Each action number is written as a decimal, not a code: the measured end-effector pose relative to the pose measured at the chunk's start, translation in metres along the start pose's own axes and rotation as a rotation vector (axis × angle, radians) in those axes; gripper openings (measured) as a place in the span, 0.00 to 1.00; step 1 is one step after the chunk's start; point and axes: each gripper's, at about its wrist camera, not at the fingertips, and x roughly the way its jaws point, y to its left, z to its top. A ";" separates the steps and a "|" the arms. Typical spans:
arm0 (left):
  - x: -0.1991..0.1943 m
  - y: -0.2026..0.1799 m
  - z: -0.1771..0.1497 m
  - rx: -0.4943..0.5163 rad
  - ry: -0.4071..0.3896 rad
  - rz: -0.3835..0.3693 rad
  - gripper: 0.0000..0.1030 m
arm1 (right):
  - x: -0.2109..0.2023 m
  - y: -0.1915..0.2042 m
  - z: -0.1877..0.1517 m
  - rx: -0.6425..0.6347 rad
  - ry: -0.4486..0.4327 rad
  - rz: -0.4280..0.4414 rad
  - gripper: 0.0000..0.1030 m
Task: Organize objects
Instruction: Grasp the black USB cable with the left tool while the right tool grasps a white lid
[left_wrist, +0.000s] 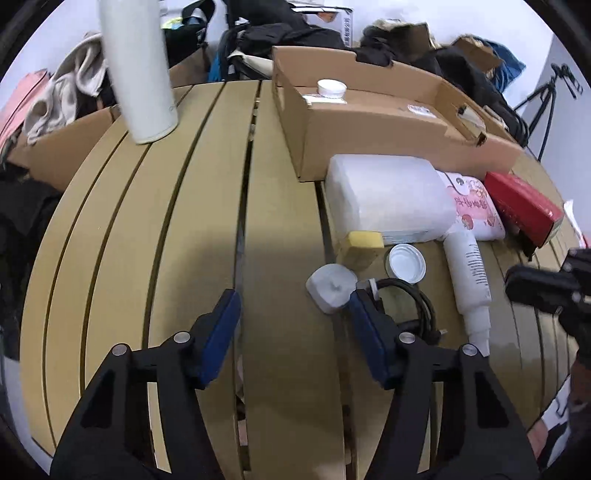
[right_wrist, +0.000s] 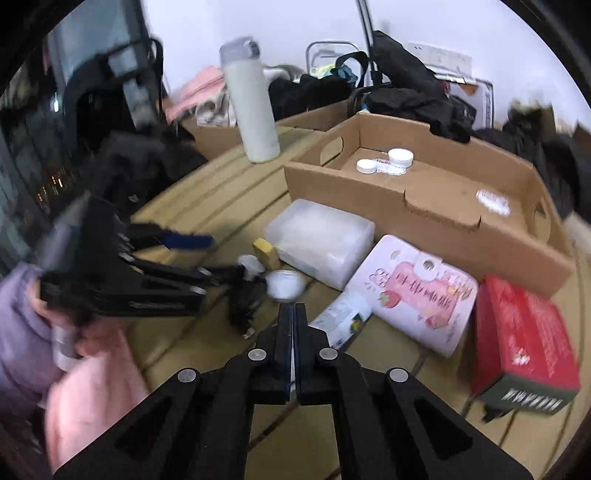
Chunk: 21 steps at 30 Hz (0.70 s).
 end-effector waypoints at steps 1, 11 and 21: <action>-0.004 0.002 -0.002 -0.014 -0.004 0.001 0.56 | 0.004 0.002 0.001 -0.001 -0.004 0.024 0.02; 0.000 -0.028 0.001 -0.048 0.051 -0.071 0.64 | 0.058 -0.005 0.022 0.027 0.066 -0.041 0.03; -0.016 -0.011 -0.016 -0.146 0.031 -0.047 0.28 | 0.048 -0.010 0.022 0.054 0.077 -0.013 0.27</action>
